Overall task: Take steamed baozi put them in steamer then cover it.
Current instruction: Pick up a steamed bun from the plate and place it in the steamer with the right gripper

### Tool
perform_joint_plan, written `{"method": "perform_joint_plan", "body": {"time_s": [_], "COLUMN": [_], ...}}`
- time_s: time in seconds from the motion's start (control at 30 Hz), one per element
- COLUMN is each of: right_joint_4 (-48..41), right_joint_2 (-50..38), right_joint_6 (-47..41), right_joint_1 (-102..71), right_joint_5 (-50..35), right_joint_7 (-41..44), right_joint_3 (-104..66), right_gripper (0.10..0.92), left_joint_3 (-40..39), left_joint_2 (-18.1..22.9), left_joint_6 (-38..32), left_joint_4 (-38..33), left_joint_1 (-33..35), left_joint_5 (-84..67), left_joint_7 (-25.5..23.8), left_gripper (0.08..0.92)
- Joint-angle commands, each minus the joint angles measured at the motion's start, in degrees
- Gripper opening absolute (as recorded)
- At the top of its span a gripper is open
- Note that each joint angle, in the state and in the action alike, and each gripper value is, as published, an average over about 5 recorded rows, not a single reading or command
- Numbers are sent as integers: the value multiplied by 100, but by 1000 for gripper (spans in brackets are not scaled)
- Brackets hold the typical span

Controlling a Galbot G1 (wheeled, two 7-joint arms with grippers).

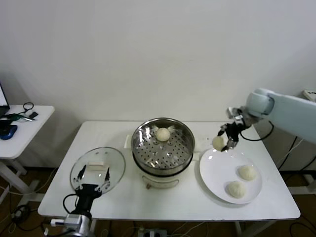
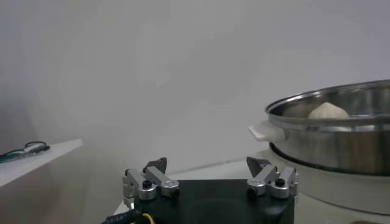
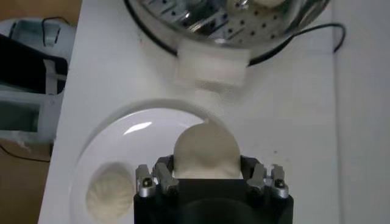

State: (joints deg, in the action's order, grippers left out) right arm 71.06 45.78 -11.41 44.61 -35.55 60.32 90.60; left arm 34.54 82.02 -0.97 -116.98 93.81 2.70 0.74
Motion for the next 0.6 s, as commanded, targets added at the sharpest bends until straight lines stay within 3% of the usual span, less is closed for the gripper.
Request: {"method": "perform_joint_plan", "body": {"time_s": [0.03, 0.6], "right_joint_4": [74, -399], "right_joint_2": [712, 2743], "right_joint_6": [-83, -588], "right_joint_1": [1300, 235], "right_joint_5": [-1152, -1393], "right_joint_7": [-58, -603], "right_joint_3": [794, 83], "right_gripper": [696, 696], "left_joint_3": [-3, 3], "left_joint_2": [8, 26], "left_joint_6": [-12, -83], "left_joint_4": [-25, -41], "left_joint_1": [17, 129], "left_joint_5": [-1, -32], "left_joint_7": [0, -1], "left_gripper": [823, 823]}}
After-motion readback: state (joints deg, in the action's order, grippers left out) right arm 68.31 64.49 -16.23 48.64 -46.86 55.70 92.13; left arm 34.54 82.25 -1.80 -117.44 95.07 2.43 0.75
